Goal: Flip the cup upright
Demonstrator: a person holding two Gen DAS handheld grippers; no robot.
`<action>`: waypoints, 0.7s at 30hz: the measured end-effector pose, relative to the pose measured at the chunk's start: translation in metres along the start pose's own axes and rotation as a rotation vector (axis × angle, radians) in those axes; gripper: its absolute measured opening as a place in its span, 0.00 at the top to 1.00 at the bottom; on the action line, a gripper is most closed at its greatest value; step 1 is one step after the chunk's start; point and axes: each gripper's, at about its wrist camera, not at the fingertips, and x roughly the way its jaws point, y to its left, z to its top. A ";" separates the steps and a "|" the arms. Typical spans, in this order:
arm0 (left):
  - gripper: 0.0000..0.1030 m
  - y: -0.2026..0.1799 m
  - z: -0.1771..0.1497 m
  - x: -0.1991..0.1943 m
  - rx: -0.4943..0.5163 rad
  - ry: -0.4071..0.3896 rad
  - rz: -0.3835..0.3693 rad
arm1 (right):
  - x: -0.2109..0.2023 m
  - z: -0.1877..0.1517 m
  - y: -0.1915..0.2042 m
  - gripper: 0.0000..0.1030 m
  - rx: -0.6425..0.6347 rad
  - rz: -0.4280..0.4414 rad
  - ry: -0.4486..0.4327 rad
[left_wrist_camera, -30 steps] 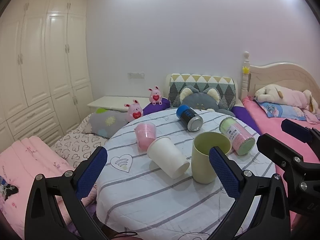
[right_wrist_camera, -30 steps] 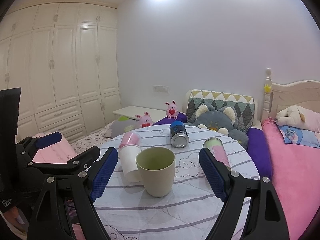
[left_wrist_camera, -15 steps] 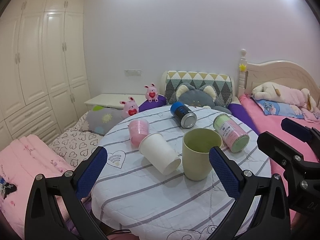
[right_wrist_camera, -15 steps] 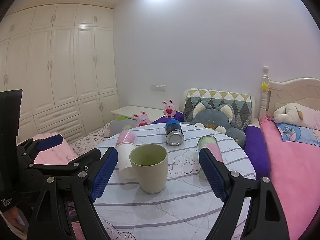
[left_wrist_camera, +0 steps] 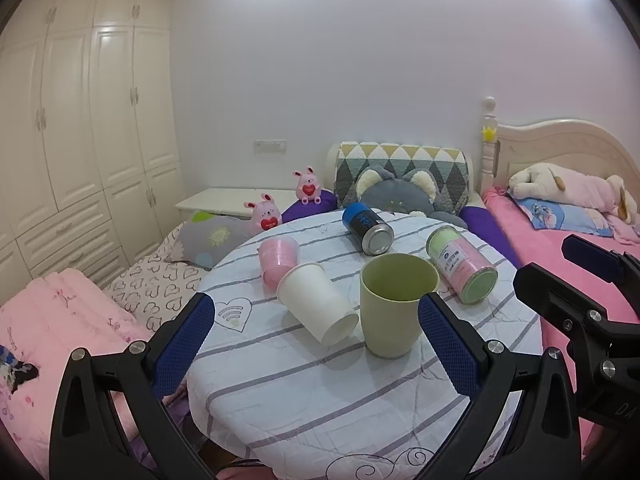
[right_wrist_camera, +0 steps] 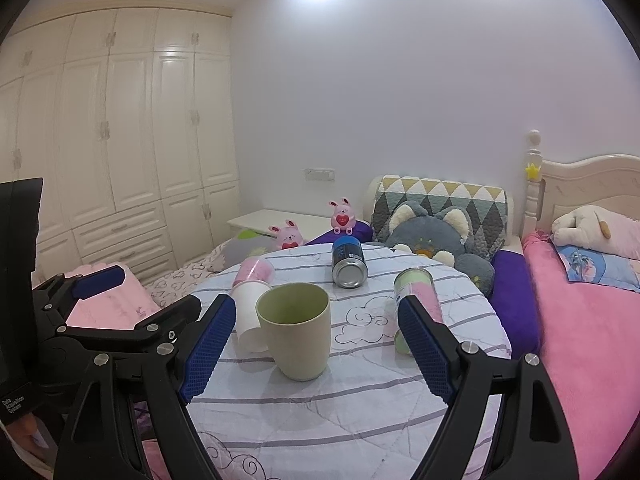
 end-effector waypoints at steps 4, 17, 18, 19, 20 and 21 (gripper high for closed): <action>0.00 -0.001 -0.001 -0.001 -0.002 -0.002 0.007 | 0.001 -0.001 -0.001 0.18 -0.004 0.004 0.001; 0.00 -0.006 -0.002 -0.003 0.012 -0.005 0.014 | -0.001 -0.004 -0.003 0.18 -0.003 0.000 0.002; 0.00 -0.006 -0.002 -0.002 0.009 -0.006 0.011 | -0.002 -0.004 -0.003 0.18 -0.002 0.001 0.001; 0.00 -0.006 -0.002 -0.002 0.008 -0.006 0.012 | -0.002 -0.004 -0.003 0.18 0.000 0.003 0.001; 0.00 -0.006 -0.002 -0.002 0.010 -0.006 0.013 | -0.001 -0.004 -0.003 0.18 -0.001 0.001 0.001; 0.00 -0.006 -0.002 -0.002 0.010 -0.006 0.011 | -0.001 -0.003 -0.003 0.18 -0.002 0.000 0.002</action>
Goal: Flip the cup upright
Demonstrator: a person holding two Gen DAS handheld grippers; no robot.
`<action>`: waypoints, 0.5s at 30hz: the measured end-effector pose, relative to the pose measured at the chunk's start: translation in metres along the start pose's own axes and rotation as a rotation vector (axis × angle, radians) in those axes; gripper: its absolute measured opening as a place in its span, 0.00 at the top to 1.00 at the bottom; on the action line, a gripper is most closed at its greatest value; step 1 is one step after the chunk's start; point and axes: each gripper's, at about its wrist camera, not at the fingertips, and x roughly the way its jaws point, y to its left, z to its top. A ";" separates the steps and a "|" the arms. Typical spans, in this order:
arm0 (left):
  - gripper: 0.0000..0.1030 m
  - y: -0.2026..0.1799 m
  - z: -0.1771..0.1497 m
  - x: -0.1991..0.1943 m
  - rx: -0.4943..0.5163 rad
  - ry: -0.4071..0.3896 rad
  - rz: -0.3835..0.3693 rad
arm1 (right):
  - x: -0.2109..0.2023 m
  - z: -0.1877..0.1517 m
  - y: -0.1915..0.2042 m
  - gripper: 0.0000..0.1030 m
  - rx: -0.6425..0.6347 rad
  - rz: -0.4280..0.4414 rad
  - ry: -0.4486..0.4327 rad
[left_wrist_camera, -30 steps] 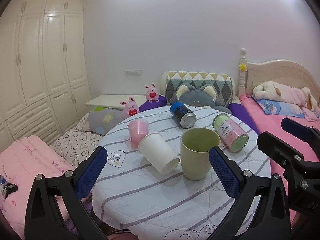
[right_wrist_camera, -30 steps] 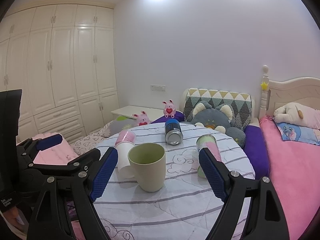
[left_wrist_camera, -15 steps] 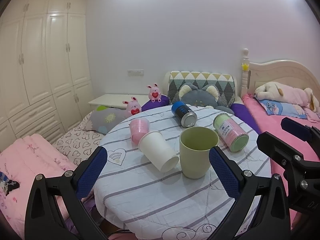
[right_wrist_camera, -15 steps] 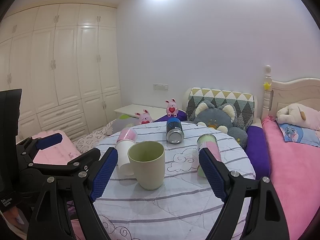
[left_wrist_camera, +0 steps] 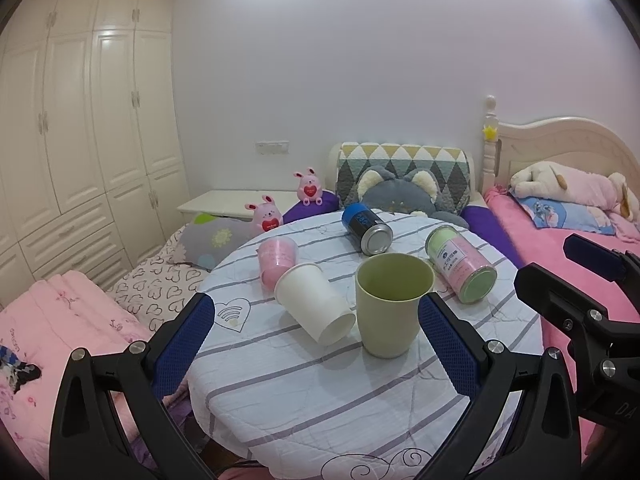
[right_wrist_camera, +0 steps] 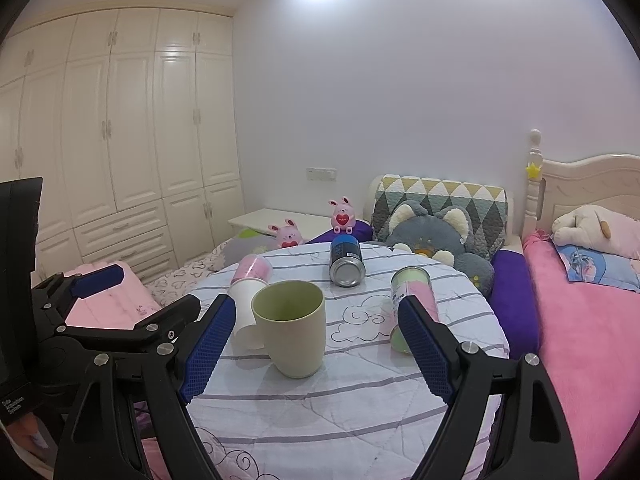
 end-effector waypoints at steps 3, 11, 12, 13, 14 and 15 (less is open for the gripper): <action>0.00 -0.001 0.000 -0.001 -0.002 -0.001 -0.001 | 0.000 0.000 0.000 0.18 0.000 -0.001 0.000; 0.00 -0.002 -0.001 0.000 0.001 -0.015 0.012 | -0.001 -0.001 0.000 0.18 -0.002 -0.006 0.004; 0.00 -0.003 -0.001 0.000 0.001 -0.015 0.013 | -0.001 0.000 0.000 0.18 -0.002 -0.006 0.004; 0.00 -0.003 -0.001 0.001 0.003 -0.014 0.014 | -0.001 -0.001 0.000 0.18 -0.003 -0.007 0.006; 0.00 -0.002 0.000 0.001 0.004 -0.012 0.013 | -0.001 -0.001 0.001 0.18 -0.005 -0.009 0.007; 0.00 -0.002 0.000 0.001 0.003 -0.013 0.011 | -0.001 -0.001 0.000 0.18 -0.006 -0.009 0.006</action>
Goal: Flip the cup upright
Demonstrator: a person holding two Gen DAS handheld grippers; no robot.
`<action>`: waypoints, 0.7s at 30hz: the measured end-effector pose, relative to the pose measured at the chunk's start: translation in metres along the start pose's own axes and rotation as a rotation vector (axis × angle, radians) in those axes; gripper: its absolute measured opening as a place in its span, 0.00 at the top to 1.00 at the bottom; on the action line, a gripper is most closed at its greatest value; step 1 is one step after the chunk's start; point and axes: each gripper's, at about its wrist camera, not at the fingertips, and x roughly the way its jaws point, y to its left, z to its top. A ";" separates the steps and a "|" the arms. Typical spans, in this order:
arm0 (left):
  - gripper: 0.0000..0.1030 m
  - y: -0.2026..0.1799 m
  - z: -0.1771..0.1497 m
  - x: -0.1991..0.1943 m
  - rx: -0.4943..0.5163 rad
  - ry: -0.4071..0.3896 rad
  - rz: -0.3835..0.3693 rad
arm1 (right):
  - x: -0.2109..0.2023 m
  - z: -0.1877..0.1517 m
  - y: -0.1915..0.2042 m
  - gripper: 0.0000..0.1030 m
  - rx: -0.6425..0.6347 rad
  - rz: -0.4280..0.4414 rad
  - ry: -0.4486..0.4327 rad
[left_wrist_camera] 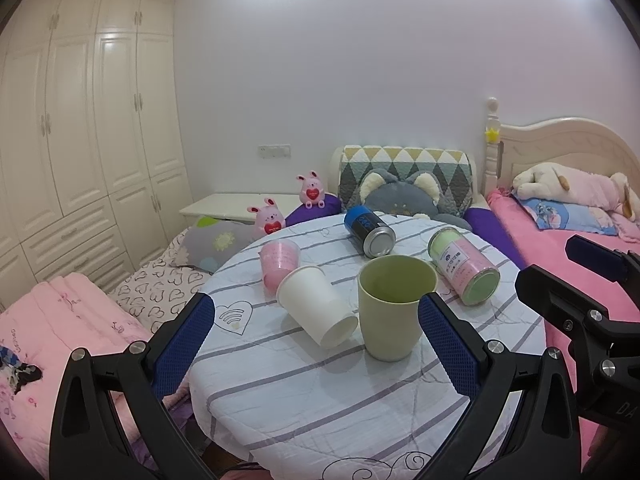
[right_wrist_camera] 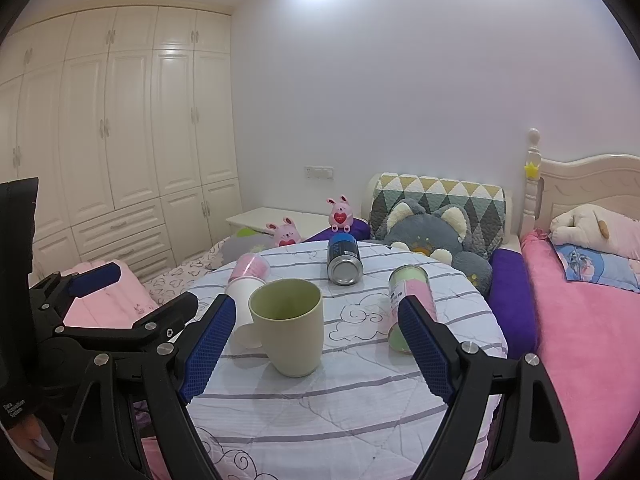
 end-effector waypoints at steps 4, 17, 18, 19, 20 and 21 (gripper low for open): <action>0.00 -0.001 0.000 0.000 0.002 0.001 0.004 | 0.000 -0.001 0.001 0.18 0.003 0.000 0.003; 0.00 -0.001 -0.003 0.007 0.001 0.018 -0.002 | 0.009 -0.001 0.003 0.18 0.009 -0.004 0.023; 0.00 -0.001 -0.004 0.008 0.003 0.022 -0.002 | 0.010 -0.001 0.002 0.18 0.010 -0.005 0.024; 0.00 -0.001 -0.005 0.010 0.003 0.024 -0.002 | 0.011 -0.002 0.002 0.18 0.013 -0.005 0.028; 0.00 -0.001 -0.006 0.013 0.003 0.027 -0.002 | 0.013 -0.002 0.002 0.18 0.015 -0.005 0.031; 0.00 -0.001 -0.007 0.014 0.005 0.032 -0.002 | 0.014 -0.002 0.001 0.18 0.016 -0.006 0.033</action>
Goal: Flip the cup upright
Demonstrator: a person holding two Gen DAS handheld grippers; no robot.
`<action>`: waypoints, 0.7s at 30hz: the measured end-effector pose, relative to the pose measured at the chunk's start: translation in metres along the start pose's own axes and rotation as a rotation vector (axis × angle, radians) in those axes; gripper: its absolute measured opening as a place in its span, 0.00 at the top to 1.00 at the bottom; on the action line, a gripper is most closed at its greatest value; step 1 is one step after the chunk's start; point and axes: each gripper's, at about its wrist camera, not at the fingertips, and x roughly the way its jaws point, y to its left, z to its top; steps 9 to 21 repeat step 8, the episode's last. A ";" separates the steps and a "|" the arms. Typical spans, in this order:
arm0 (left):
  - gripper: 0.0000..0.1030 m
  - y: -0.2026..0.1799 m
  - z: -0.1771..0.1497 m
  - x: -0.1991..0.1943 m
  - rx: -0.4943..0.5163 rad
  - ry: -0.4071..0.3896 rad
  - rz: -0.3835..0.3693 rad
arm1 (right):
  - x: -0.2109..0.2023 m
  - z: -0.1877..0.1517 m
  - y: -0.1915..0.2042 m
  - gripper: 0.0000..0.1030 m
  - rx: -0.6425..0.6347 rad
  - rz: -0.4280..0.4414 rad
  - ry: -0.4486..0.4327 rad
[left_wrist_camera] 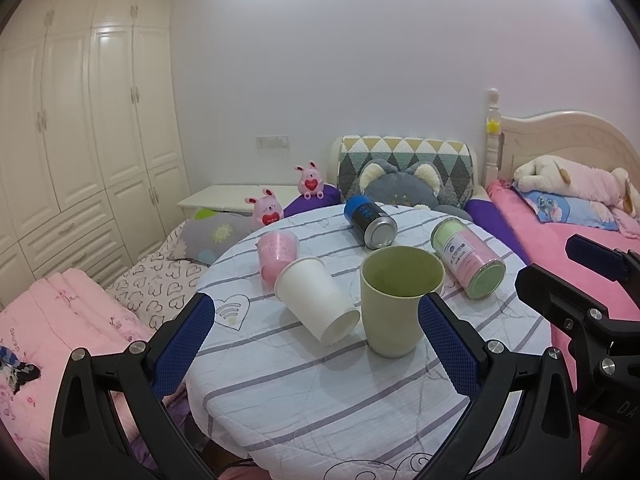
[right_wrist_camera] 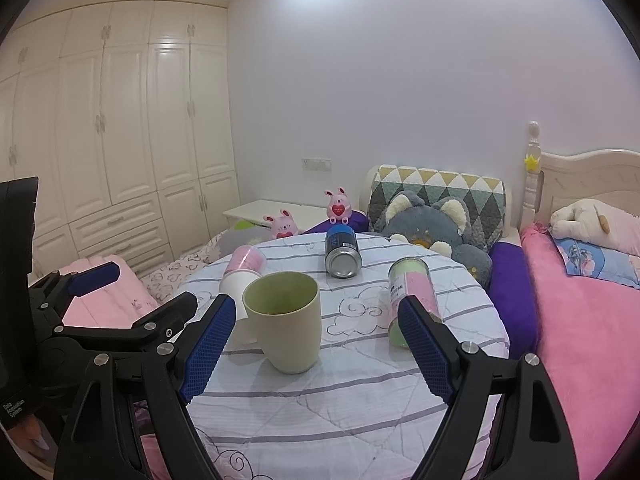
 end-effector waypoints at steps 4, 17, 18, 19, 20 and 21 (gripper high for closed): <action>0.00 0.001 -0.002 0.008 0.002 0.019 -0.005 | 0.007 0.000 -0.002 0.18 0.004 -0.009 0.018; 0.00 0.001 -0.002 0.015 0.008 0.031 -0.010 | 0.018 -0.003 -0.007 0.18 0.026 -0.023 0.045; 0.00 0.001 -0.002 0.015 0.008 0.031 -0.010 | 0.018 -0.003 -0.007 0.18 0.026 -0.023 0.045; 0.00 0.001 -0.002 0.015 0.008 0.031 -0.010 | 0.018 -0.003 -0.007 0.18 0.026 -0.023 0.045; 0.00 0.001 -0.002 0.015 0.008 0.031 -0.010 | 0.018 -0.003 -0.007 0.18 0.026 -0.023 0.045; 0.00 0.001 -0.002 0.015 0.008 0.031 -0.010 | 0.018 -0.003 -0.007 0.18 0.026 -0.023 0.045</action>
